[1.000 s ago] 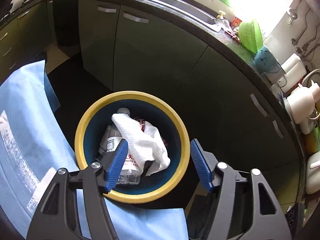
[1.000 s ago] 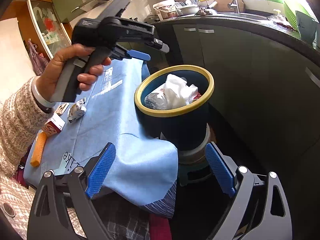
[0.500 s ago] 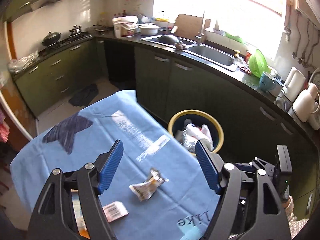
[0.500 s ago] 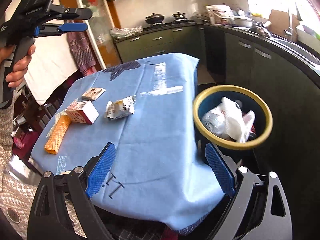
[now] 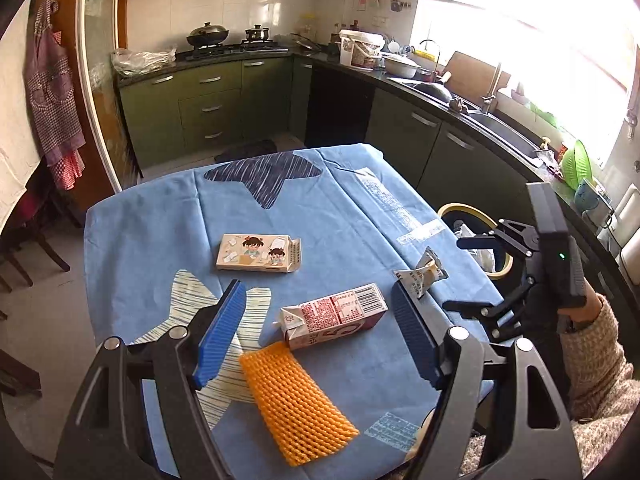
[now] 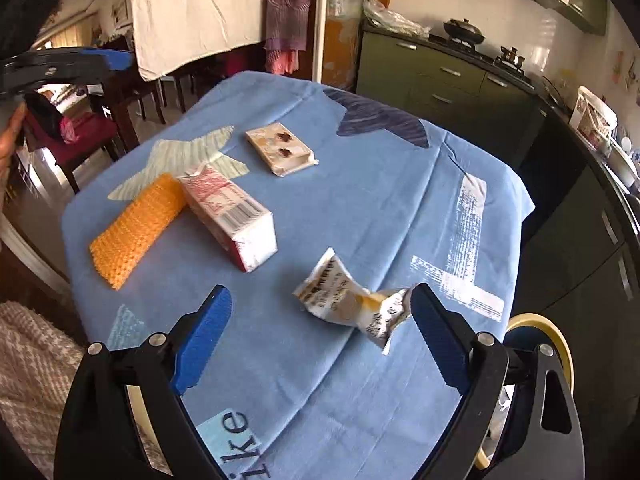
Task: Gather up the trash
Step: 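Grasp the crumpled white snack wrapper with the right gripper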
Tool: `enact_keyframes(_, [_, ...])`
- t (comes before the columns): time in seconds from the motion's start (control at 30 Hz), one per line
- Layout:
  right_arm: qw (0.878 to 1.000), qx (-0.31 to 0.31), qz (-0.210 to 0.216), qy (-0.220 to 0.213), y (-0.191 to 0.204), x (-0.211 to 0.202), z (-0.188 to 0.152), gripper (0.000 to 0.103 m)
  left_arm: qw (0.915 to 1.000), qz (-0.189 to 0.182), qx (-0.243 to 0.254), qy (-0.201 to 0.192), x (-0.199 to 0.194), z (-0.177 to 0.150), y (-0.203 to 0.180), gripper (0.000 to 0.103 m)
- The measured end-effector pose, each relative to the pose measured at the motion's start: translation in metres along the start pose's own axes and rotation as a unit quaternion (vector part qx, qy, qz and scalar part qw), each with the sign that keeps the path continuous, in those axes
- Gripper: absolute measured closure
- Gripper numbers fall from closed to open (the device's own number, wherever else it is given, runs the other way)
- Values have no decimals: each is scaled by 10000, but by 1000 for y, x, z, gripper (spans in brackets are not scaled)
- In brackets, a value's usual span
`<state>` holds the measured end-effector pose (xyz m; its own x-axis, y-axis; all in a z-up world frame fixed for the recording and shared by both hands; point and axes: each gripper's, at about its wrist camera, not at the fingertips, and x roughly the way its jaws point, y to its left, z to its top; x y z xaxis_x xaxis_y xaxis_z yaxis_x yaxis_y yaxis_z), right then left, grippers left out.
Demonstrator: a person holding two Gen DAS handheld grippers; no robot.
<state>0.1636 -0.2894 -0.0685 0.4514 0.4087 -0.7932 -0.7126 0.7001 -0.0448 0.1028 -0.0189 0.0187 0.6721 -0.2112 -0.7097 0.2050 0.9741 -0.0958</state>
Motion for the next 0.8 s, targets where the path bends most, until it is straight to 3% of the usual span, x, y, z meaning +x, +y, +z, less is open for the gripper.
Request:
enact_keyframes(0.07, [9983,526,-29,268,-26,19,4,13,10000,-27,-20,-8,-2,-4,4,32])
enact_keyframes(0.2, [9891,1261,462,602,-56,49,1,13,9999,-99,22,26,1,-6,2,32])
enact_keyframes(0.4, [9759,1754,980,854,-70,74,4,13,9998,-168,111,97,8,-6,-4,32])
enact_keyframes(0.5, [9737,1783,963,1045,-68,86,1,14,9996,-192,144,136,12,-7,-7,32])
enact_keyframes(0.53, [9741,1765,946,1052,-65,85,-1,18,9996,-190,161,146,12,-7,-7,32])
enact_keyframes(0.6, [9766,1726,793,1005,-62,82,-1,42,9995,-200,180,155,14,-7,-7,32])
enact_keyframes(0.67, [9745,1824,900,944,-64,77,-4,53,9995,-198,192,155,15,-6,-8,32])
enact_keyframes(0.8, [9753,1866,864,802,-64,64,-9,54,9994,-215,206,160,15,-7,-9,32])
